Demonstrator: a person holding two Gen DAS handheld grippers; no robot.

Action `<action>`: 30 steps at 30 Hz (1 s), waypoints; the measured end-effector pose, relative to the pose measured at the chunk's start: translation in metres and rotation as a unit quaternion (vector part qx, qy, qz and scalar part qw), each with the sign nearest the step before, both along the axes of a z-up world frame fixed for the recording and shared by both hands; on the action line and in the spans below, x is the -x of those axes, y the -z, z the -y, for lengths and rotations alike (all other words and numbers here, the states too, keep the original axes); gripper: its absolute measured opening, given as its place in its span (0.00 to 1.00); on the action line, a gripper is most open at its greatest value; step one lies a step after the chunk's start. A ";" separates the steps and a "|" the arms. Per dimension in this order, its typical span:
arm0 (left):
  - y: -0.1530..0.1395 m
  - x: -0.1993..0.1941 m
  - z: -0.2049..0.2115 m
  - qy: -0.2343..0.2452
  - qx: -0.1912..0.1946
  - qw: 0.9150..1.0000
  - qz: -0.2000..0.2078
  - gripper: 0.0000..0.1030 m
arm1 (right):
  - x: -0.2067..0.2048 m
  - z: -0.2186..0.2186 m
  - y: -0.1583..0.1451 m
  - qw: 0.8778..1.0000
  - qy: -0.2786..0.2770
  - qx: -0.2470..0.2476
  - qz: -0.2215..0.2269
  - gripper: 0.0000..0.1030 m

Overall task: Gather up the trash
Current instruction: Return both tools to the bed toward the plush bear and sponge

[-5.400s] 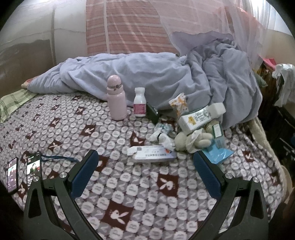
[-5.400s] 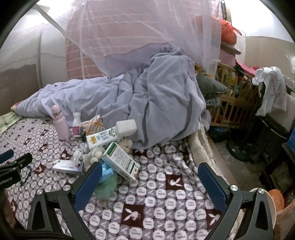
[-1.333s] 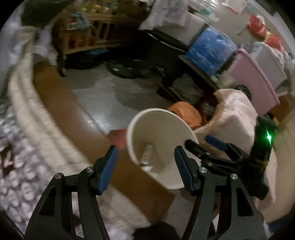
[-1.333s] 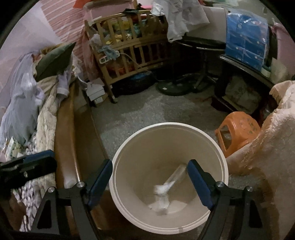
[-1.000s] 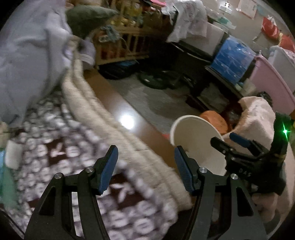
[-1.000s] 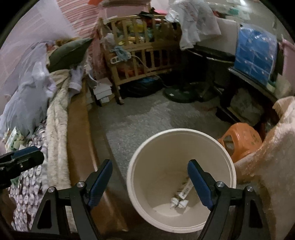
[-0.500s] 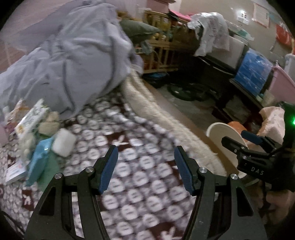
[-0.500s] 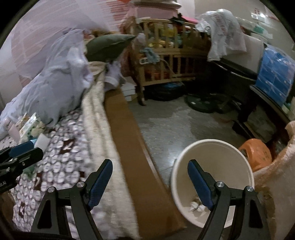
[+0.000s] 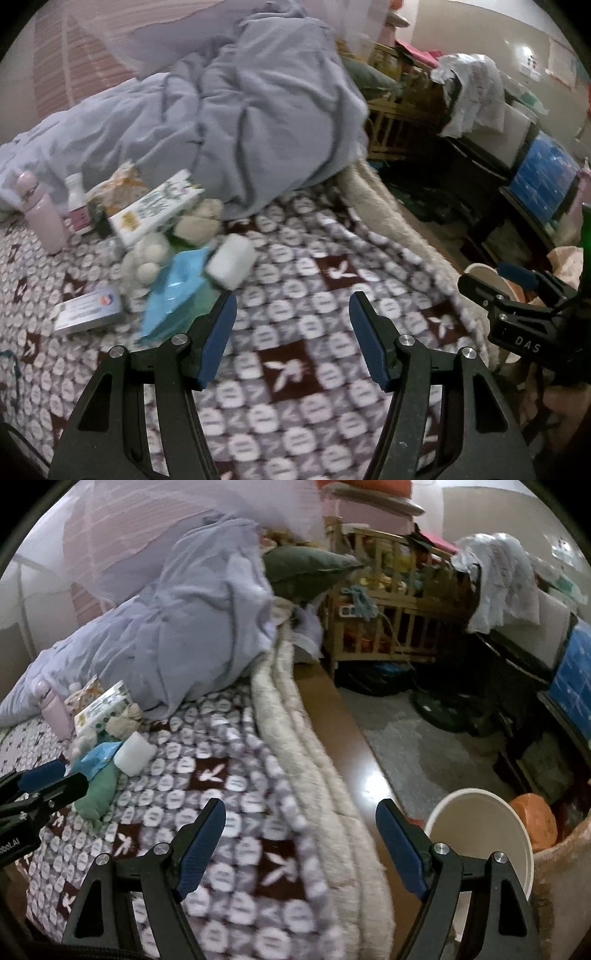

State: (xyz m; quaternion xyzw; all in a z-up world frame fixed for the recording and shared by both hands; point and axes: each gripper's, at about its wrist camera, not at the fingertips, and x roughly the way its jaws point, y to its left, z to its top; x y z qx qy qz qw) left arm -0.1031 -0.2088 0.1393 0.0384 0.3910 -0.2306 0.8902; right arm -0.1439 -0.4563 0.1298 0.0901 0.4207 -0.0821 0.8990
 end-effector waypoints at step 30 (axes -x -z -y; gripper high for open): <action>0.009 -0.024 -0.147 -0.114 -0.007 0.993 -0.016 0.60 | -0.038 -0.076 0.001 0.997 -0.075 0.006 -0.017 0.79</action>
